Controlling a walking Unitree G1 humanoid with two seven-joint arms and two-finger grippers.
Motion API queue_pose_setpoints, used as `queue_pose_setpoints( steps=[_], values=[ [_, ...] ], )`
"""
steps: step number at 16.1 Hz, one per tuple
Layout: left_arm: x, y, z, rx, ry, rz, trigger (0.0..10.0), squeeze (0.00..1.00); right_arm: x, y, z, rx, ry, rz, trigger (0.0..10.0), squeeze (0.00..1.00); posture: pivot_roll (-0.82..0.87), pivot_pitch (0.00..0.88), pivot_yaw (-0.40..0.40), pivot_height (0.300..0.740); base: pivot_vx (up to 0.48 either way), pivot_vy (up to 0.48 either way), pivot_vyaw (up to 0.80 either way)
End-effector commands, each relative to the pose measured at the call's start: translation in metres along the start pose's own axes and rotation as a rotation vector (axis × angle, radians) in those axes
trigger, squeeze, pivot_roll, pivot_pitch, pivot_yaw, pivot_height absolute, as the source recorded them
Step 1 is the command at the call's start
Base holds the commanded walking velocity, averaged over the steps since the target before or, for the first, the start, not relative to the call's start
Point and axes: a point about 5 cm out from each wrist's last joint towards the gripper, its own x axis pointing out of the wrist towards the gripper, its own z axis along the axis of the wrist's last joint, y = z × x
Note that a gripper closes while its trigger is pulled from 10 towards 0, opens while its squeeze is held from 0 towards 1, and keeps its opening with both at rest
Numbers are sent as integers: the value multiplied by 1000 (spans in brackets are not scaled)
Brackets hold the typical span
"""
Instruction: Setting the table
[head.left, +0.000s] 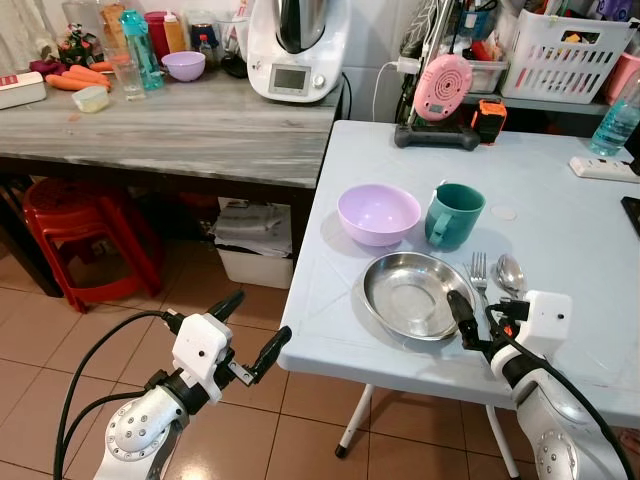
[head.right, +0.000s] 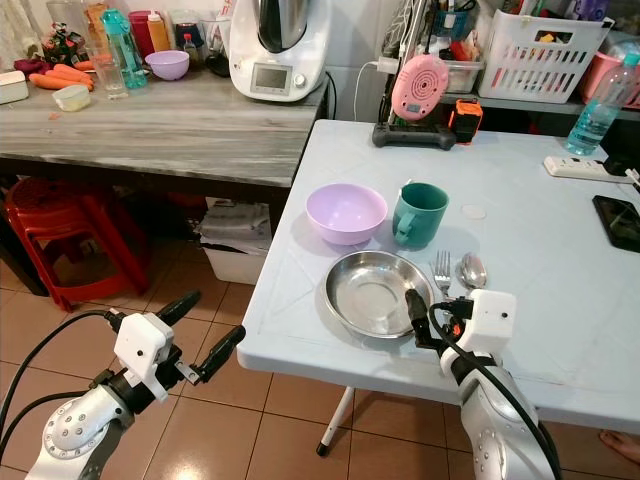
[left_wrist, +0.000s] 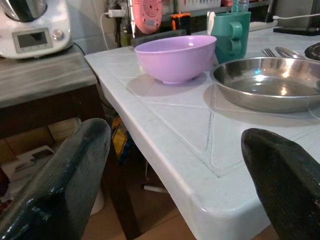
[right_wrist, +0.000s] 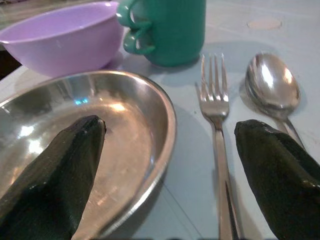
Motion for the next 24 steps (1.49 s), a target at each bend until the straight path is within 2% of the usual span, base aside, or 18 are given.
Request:
queue_pose_setpoints(
  steps=[1, 4, 8, 9, 10, 19, 24],
  values=[
    [1, 0, -1, 11, 4, -10, 10000, 0, 1, -2, -1, -8, 20, -4, 10000, 0, -7, 0, -4, 740, 0, 0, 0],
    [2, -1, -2, 9, 4, -17, 10000, 0, 6, 3, -1, 17, 7, 4, 10000, 0, -6, 0, 0, 740, 0, 0, 0],
    [2, -1, -4, 10, 6, -18, 10000, 0, 12, 6, -6, 94, 57, 25, 10000, 0, 0, 0, -3, 740, 0, 0, 0],
    [2, -1, -4, 11, 4, -15, 10000, 0, 12, 4, -9, 124, 86, 18, 1882, 0, 0, 0, -4, 740, 0, 0, 0],
    [2, -1, -4, 11, 2, -14, 10000, 0, 13, 4, -9, 160, 100, 31, 0, 0, 2, 0, -6, 740, 0, 0, 0],
    [2, -4, -3, 30, -5, -50, 10000, 0, 19, 9, -5, 198, 150, 95, 0, 0, 0, 0, -4, 740, 0, 0, 0],
    [2, -6, -3, 51, -15, -115, 10000, 0, 20, 12, -1, 233, 169, 115, 0, 0, -1, 0, -1, 740, 0, 0, 0]
  ],
)
